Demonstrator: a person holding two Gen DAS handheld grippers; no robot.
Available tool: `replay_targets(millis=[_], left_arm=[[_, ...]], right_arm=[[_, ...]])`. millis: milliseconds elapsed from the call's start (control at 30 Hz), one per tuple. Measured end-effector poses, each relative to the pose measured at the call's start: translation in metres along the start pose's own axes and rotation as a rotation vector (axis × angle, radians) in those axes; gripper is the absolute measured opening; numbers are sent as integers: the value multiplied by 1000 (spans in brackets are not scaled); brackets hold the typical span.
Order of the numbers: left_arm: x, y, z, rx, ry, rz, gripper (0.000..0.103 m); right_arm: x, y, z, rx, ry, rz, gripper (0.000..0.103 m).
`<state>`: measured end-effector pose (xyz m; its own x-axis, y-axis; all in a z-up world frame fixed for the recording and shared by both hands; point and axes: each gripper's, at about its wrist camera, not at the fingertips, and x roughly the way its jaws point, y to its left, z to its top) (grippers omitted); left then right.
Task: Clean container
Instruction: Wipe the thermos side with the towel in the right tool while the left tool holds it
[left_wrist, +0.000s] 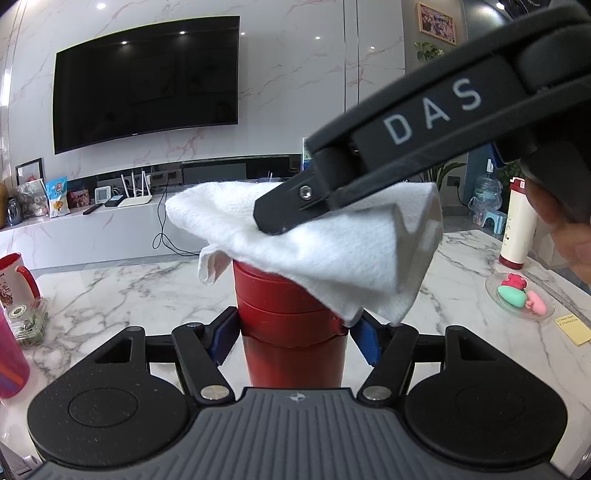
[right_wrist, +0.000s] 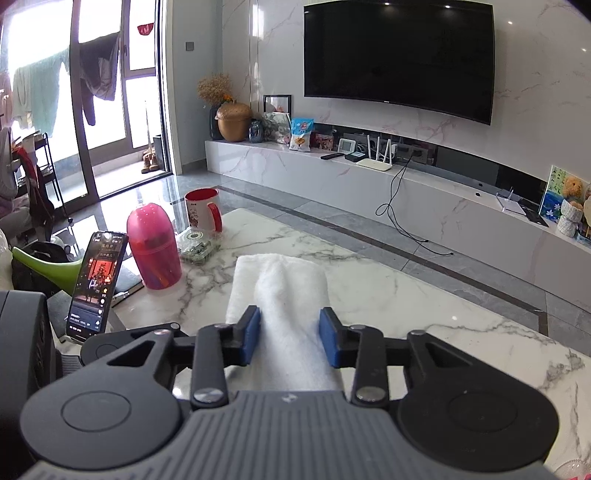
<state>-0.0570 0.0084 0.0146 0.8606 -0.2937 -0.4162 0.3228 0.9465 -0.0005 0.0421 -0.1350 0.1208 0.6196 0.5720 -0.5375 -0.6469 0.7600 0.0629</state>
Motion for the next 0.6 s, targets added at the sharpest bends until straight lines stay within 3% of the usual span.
replay_targets(millis=[133,600], left_arm=[[-13,-19,-6,9,-3,2,63],[-41,-51,-18,-11,-28,-4,63]], right_arm=[[-4,-4,-6,1,-23,-20,24],[-13,-58,-44,267,-116,18,20]])
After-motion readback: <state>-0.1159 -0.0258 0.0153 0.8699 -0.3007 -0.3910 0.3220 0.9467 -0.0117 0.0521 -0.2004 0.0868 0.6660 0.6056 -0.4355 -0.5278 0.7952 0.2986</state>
